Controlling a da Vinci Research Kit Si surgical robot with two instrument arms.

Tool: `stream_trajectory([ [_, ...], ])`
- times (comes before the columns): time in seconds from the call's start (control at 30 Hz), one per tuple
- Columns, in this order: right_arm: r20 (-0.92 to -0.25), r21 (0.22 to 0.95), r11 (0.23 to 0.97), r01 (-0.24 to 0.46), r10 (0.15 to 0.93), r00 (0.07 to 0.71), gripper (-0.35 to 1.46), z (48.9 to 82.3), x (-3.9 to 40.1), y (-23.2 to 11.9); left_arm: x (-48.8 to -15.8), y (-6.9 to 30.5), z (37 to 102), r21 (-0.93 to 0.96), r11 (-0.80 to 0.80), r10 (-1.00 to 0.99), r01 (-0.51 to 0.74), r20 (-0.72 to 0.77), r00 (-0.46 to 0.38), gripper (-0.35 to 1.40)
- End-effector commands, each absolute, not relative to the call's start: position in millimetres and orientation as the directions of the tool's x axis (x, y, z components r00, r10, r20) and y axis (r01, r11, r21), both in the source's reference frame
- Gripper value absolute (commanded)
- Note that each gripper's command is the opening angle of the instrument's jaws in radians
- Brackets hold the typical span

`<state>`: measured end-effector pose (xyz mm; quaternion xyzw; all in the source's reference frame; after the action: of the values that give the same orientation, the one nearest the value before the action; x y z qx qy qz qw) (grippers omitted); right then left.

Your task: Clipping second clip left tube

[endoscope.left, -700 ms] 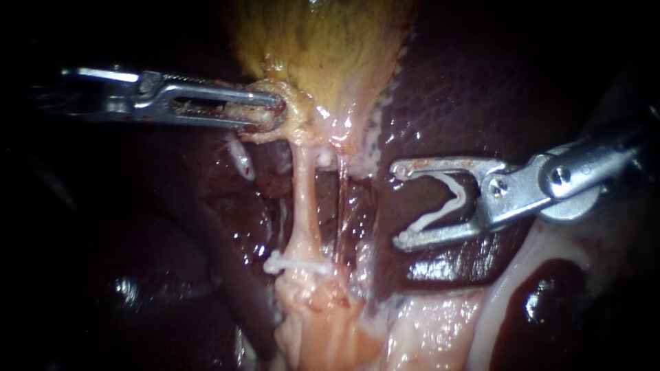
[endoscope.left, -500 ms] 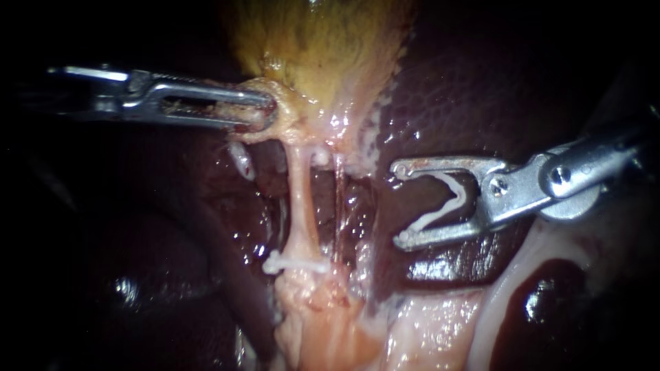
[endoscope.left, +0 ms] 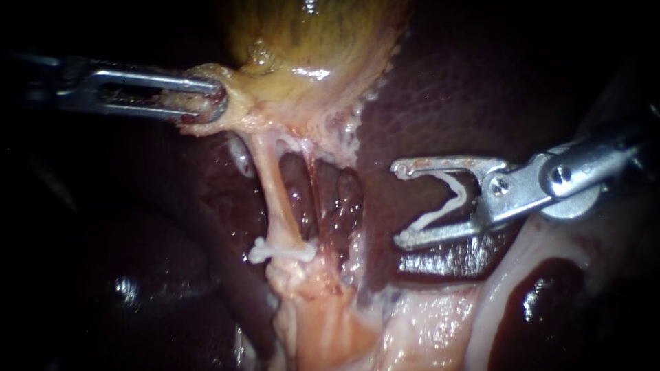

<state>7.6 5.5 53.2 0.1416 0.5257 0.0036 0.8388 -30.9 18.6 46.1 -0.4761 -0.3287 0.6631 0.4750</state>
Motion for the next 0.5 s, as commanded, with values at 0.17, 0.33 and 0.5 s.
stream_trajectory([
  [0.17,-0.859,0.335,0.935,0.117,0.252,0.445,0.48,51.7,9.7,4.6,-31.1,18.6,46.4,-0.887,-0.334,0.942,-0.319,-0.321,-0.095,-0.35],
  [0.33,-0.840,0.399,0.913,0.088,0.326,0.434,0.48,51.3,12.5,3.7,-31.3,18.6,46.5,-0.887,-0.334,0.942,-0.320,-0.321,-0.095,-0.35],
  [0.5,-0.817,0.452,0.889,0.074,0.379,0.433,0.48,52.1,14.8,2.6,-31.3,18.6,46.5,-0.886,-0.334,0.942,-0.320,-0.321,-0.095,-0.35],
])
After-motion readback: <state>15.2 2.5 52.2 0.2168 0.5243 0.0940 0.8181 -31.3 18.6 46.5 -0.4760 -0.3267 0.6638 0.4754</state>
